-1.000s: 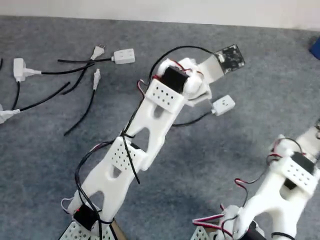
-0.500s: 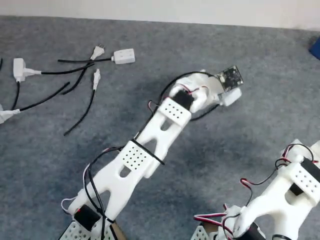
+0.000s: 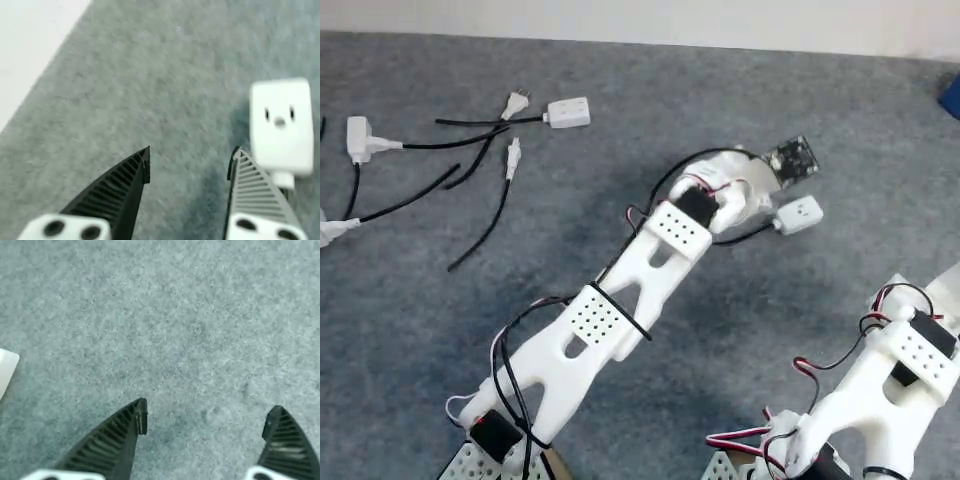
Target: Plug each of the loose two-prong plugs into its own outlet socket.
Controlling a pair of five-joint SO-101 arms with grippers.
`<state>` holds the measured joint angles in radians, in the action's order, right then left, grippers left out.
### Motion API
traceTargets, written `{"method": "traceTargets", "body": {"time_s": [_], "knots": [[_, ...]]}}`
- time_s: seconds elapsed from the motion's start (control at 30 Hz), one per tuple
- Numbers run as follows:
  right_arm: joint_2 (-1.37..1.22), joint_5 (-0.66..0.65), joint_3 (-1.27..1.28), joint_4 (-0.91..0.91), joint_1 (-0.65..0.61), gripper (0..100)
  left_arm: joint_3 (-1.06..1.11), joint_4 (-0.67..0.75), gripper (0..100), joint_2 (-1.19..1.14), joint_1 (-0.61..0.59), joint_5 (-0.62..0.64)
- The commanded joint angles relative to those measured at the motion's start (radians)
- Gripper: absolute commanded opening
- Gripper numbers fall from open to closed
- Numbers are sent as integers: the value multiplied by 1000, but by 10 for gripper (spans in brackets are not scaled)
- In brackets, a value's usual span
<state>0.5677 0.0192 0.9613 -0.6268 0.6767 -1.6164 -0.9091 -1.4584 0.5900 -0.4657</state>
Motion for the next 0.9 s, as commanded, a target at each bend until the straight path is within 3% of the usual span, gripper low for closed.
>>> {"method": "traceTargets", "body": {"time_s": [0.0, 0.13, 0.4, 0.53, 0.87], "knots": [[10, -14, -5, 21, -18, 358, -45, -6, 256, 166, -19, 107], [10, -14, -10, 21, 13, 358, -41, -9, 256, 189, 19, 184], [10, -14, -44, 21, 145, 358, 5, -40, 256, 171, 145, 187], [10, -14, -76, 21, 229, 358, 19, -38, 256, 108, 156, 184], [10, -14, -74, 21, 213, 358, 16, 28, 256, -28, 108, 181]]}}
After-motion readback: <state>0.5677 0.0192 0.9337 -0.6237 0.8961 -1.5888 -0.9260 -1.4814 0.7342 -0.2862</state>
